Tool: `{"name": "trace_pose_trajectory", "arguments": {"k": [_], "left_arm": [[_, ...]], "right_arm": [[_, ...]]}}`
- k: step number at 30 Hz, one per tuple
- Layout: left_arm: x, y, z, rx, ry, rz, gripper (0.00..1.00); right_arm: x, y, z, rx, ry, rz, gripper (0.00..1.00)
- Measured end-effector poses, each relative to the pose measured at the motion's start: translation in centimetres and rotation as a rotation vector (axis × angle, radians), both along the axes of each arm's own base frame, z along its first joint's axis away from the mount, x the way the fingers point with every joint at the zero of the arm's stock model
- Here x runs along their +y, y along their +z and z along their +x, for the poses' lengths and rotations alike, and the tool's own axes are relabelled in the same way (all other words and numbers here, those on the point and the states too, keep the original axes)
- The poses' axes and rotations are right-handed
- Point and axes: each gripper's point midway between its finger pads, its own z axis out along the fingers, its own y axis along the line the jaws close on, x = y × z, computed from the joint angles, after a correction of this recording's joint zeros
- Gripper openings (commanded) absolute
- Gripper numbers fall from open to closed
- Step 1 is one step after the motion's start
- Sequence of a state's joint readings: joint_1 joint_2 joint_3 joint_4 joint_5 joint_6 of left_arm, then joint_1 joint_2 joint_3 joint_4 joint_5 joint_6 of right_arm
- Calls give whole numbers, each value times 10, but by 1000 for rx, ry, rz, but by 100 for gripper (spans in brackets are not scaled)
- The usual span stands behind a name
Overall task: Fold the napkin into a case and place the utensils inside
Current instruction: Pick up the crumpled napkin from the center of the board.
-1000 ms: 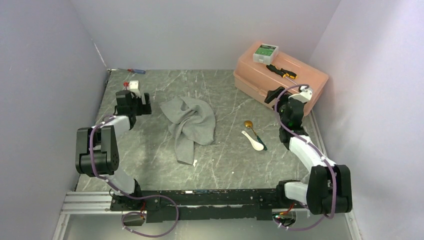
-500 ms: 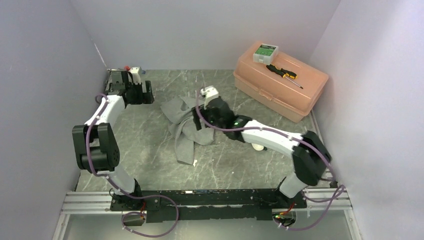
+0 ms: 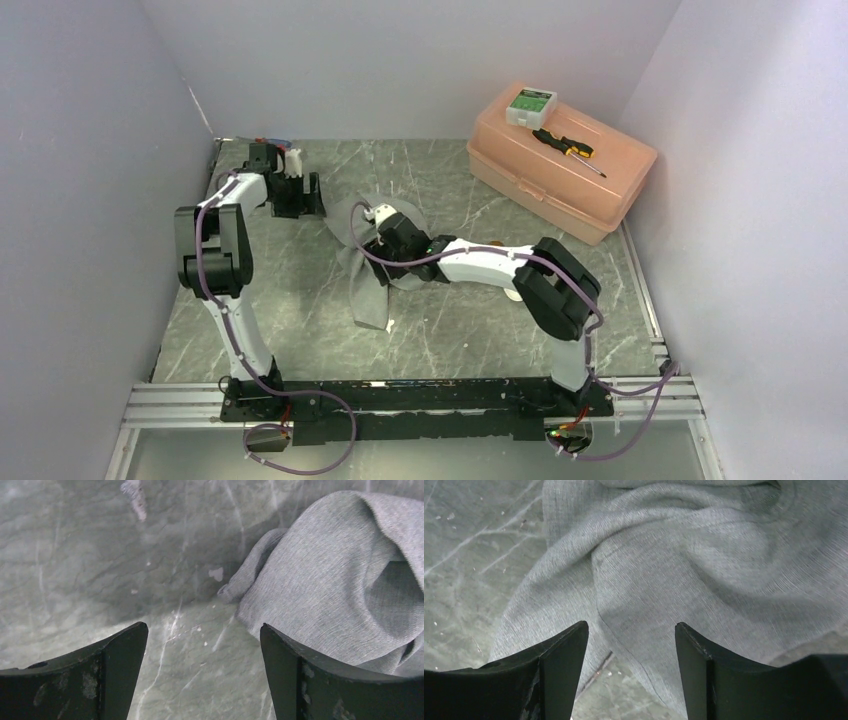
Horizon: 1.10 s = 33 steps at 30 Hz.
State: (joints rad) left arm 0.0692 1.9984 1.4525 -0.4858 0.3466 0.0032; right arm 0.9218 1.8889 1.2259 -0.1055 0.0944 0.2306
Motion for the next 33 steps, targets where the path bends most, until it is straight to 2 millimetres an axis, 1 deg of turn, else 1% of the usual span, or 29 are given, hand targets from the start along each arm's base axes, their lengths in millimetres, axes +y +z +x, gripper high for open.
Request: {"name": "trace_pose_trajectory", "arguments": {"k": [4,6,8,9,10,11,13,14,16,18,20,21,23,24,25,27,30,31,33], "left_arm": [[-12,0,7,-6,-35,-36,81],[-18,1,9,-10,-49,-48,77],[-25,-1,12,-11,-71,-61,71],[-29,-2,13,-9,-80,-68,68],[-32,-4,13,-4,-87,-73,65],[-35,-6,13,-1,-96,-80,60],[-41,-12,11,13,-113,-87,49],[-42,-15,10,20,-119,-91,43],[-46,-17,10,27,-131,-100,31],[-48,-15,12,22,-141,-107,18],[-50,-11,16,12,-143,-111,4],[-50,-9,18,5,-145,-112,3],[-50,-5,22,-7,-147,-111,3],[-50,-3,23,-13,-148,-110,3],[-50,-1,25,-17,-148,-109,3],[-49,2,27,-24,-147,-103,3],[-45,8,26,-26,-145,-79,3],[-42,12,26,-27,-143,-63,3],[-36,26,29,-51,-140,-23,3]], "right_arm": [[13,-7,6,15,23,9,49],[16,-9,7,25,33,17,34],[13,-11,9,36,30,21,15],[11,-10,13,40,20,31,7],[8,-9,19,40,7,44,2],[4,-8,23,41,-5,56,0],[-14,-9,30,56,-45,69,0],[-29,-8,34,64,-76,72,0],[-49,-4,40,65,-118,78,0],[-65,4,46,53,-158,87,0],[-74,13,46,38,-172,100,0],[-74,18,44,31,-170,107,10],[-71,25,41,16,-163,114,36],[-68,28,40,4,-161,115,45],[-65,29,38,-1,-159,117,51],[-56,29,30,-13,-133,106,56],[-41,26,18,-16,-90,97,60],[-33,26,16,-19,-73,97,61],[-19,26,14,-23,-47,101,63]]}}
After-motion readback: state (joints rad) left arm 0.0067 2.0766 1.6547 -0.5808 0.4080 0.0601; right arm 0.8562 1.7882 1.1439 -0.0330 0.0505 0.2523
